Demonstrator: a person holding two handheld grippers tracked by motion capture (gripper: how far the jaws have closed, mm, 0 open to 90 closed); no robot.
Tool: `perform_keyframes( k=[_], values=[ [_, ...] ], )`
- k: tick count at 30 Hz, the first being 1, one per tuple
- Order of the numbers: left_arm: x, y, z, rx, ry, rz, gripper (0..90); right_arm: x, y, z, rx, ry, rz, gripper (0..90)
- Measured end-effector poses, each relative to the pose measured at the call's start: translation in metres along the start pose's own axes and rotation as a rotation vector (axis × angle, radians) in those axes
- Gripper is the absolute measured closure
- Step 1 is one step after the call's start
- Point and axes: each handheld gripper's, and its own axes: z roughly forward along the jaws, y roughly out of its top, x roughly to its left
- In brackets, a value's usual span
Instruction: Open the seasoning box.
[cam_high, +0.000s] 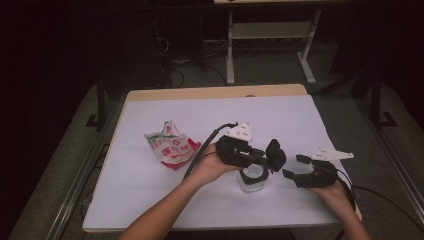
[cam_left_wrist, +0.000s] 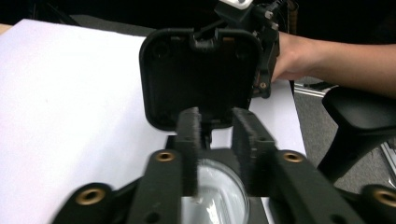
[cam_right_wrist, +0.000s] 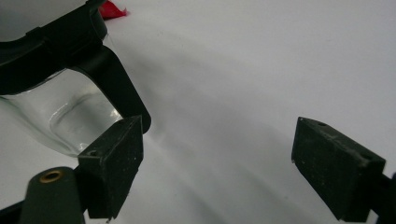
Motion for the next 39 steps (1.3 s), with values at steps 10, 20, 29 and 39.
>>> perform_keyframes(
  k=[10, 20, 29, 39],
  values=[
    [0.001, -0.021, -0.025, 0.004, 0.044, -0.047, 51.8, 0.000, 0.000, -0.001, 0.002, 0.000, -0.004, 16.5],
    [-0.003, -0.046, -0.048, 0.000, 0.090, -0.072, 35.9, 0.001, -0.001, -0.001, 0.003, -0.002, -0.004, 16.5],
    [-0.010, -0.072, -0.061, 0.018, 0.122, -0.091, 29.5, 0.001, -0.002, 0.001, 0.012, 0.004, -0.008, 16.5],
    [-0.014, -0.100, -0.075, 0.025, 0.144, -0.124, 23.0, 0.002, -0.003, 0.001, 0.013, 0.006, -0.002, 16.5]
  ],
)
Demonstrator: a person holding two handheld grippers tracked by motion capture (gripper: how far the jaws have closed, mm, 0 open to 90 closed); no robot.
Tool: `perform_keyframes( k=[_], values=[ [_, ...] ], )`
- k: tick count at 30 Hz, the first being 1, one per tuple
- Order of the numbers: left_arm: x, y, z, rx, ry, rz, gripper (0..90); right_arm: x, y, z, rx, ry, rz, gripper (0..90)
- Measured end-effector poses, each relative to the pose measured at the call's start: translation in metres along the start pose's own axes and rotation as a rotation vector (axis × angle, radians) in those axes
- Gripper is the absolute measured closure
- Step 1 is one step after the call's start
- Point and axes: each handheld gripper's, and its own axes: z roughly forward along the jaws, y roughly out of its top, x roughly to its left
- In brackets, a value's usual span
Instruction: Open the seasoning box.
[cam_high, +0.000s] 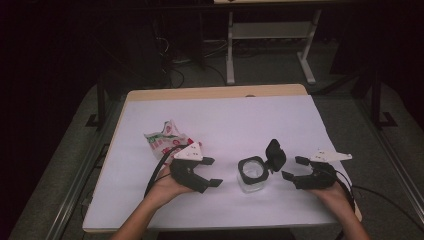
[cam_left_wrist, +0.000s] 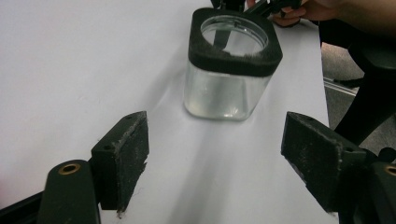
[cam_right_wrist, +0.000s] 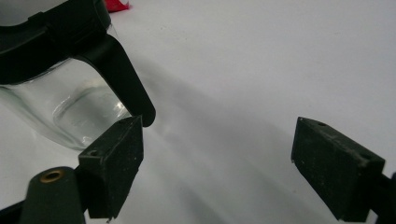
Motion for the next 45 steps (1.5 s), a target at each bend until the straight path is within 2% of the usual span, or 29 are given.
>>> perform_keyframes(
  k=[5, 9, 14, 19, 24, 35, 38, 45],
  values=[
    [0.000, -0.014, -0.007, -0.003, 0.015, -0.017, 22.9, 0.000, -0.001, 0.000, 0.002, -0.002, -0.002, 16.5],
    [0.001, -0.025, -0.013, 0.003, 0.033, -0.015, 22.9, 0.000, 0.000, 0.001, 0.004, -0.001, -0.004, 16.5],
    [0.001, -0.035, -0.023, -0.017, 0.048, -0.032, 22.9, 0.000, -0.001, 0.001, 0.001, -0.001, -0.005, 16.5],
    [0.001, -0.048, -0.035, -0.017, 0.067, -0.040, 23.0, 0.000, -0.001, 0.001, 0.003, -0.003, 0.002, 16.5],
    [0.003, -0.064, -0.050, -0.026, 0.102, -0.080, 23.0, 0.000, -0.002, 0.001, 0.004, -0.002, 0.000, 16.5],
    [0.005, -0.094, -0.085, -0.042, 0.184, -0.142, 23.5, 0.000, -0.002, 0.000, 0.004, -0.007, -0.003, 16.5],
    [0.006, -0.099, -0.093, -0.044, 0.217, -0.150, 23.7, 0.000, -0.002, 0.000, 0.001, -0.008, -0.005, 16.5],
    [0.011, -0.099, -0.101, -0.061, 0.253, -0.183, 24.9, 0.000, -0.002, 0.001, 0.005, -0.008, -0.008, 16.5]
  ],
)
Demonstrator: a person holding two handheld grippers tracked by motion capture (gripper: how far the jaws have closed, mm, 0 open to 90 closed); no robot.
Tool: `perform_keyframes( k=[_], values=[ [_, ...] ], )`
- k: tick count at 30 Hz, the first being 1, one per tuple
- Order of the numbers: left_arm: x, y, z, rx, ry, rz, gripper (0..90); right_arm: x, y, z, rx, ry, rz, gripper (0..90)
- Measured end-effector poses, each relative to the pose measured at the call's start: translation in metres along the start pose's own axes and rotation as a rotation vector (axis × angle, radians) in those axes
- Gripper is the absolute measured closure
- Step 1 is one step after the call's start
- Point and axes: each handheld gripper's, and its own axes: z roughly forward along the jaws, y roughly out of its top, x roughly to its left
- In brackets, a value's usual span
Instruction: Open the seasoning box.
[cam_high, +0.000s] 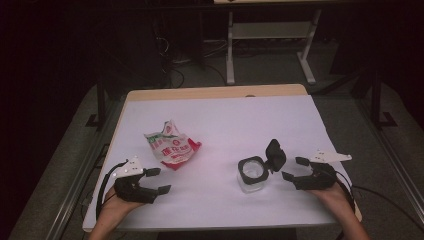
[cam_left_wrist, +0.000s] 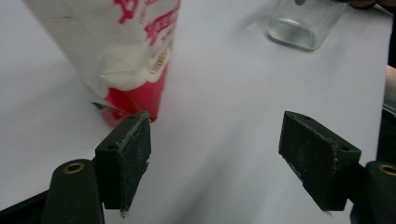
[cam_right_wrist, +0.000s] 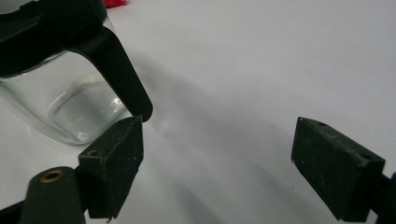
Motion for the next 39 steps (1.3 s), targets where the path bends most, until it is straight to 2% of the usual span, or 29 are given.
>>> perform_keyframes(
  k=[10, 19, 24, 31, 34, 37, 39],
  values=[
    [0.018, 0.007, -0.007, -0.023, 0.061, 0.010, 23.7, 0.000, 0.000, 0.000, 0.002, 0.001, 0.000, 16.5],
    [0.032, 0.032, -0.003, -0.058, 0.062, 0.025, 21.5, 0.001, 0.001, -0.001, -0.006, -0.001, -0.002, 16.5],
    [0.039, 0.040, 0.004, -0.074, 0.062, 0.031, 20.9, 0.001, 0.001, -0.001, -0.006, 0.000, -0.003, 16.5],
    [0.045, 0.048, 0.024, -0.071, 0.072, 0.059, 20.8, 0.000, 0.001, -0.002, -0.009, -0.005, 0.003, 16.5],
    [0.046, 0.051, 0.031, -0.090, 0.055, 0.050, 22.5, 0.000, 0.001, -0.002, -0.010, -0.005, 0.000, 16.5],
    [0.046, 0.050, 0.034, -0.079, 0.066, 0.065, 25.2, 0.000, 0.001, -0.002, -0.008, -0.004, 0.000, 16.5],
    [0.046, 0.048, 0.034, -0.087, 0.072, 0.058, 26.3, 0.000, 0.001, -0.002, -0.009, -0.003, 0.002, 16.5]
  ],
)
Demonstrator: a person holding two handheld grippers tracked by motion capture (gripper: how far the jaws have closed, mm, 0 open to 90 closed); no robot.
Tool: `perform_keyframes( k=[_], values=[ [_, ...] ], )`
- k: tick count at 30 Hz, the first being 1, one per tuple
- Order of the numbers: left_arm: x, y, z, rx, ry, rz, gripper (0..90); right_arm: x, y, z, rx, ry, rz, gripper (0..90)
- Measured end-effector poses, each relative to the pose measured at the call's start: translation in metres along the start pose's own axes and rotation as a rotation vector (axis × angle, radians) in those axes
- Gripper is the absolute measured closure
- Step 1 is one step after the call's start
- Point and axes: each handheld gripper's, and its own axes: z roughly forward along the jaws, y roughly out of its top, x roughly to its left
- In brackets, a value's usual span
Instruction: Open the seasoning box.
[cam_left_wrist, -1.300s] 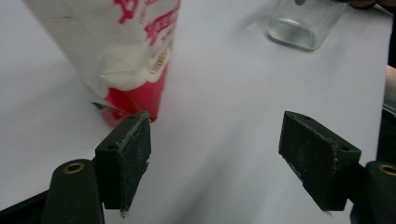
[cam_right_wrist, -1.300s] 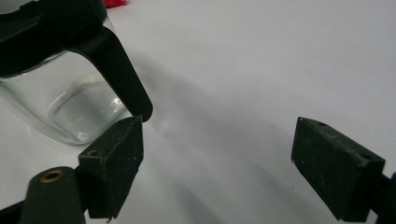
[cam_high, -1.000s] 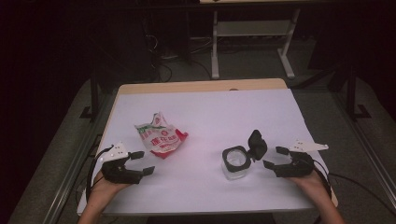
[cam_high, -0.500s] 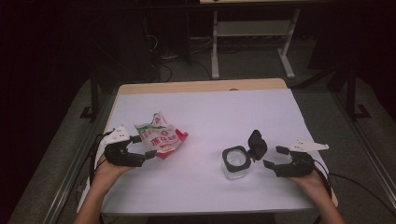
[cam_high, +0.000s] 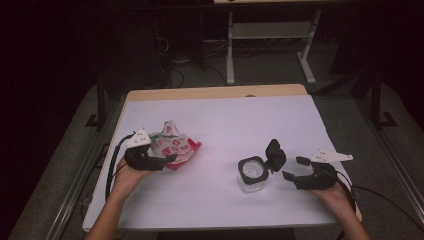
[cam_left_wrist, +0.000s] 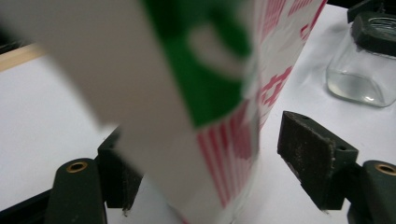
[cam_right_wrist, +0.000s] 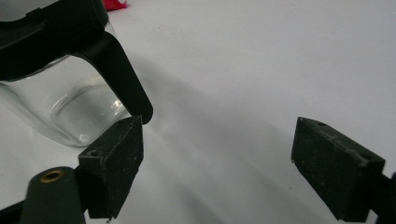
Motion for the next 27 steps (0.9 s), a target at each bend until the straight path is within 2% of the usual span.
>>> perform_keyframes(
  k=[3, 5, 11, 14, 18, 21, 23, 27],
  values=[
    [0.0008, -0.0032, -0.0007, -0.010, 0.003, -0.004, 33.4, -0.0004, -0.0002, 0.0007, 0.007, 0.004, -0.002, 16.5],
    [0.0007, -0.0042, -0.0003, -0.002, 0.001, 0.005, 38.7, -0.0002, -0.0002, 0.0012, 0.008, 0.006, -0.004, 16.5],
    [0.0019, -0.0059, 0.0023, -0.017, 0.000, 0.023, 51.8, 0.0009, 0.0001, 0.0025, 0.012, 0.005, -0.009, 16.5],
    [0.0036, -0.0066, 0.0029, -0.021, -0.009, 0.011, 55.4, 0.0015, 0.0001, 0.0032, 0.013, 0.009, -0.005, 16.5],
    [0.0032, -0.0059, 0.0021, -0.026, -0.005, 0.016, 60.9, 0.0010, 0.0001, 0.0046, 0.019, 0.009, -0.014, 16.5],
    [0.0010, -0.0020, -0.0019, -0.064, -0.004, 0.023, 72.6, 0.0015, 0.0003, 0.0040, 0.017, 0.009, -0.011, 16.5],
    [0.0005, -0.0009, -0.0011, -0.052, -0.005, 0.035, 75.1, 0.0014, 0.0001, 0.0038, 0.018, 0.007, -0.009, 16.5],
    [0.0018, -0.0031, 0.0008, -0.059, -0.009, 0.013, 75.9, 0.0017, 0.0002, 0.0043, 0.018, 0.008, -0.010, 16.5]
  ],
)
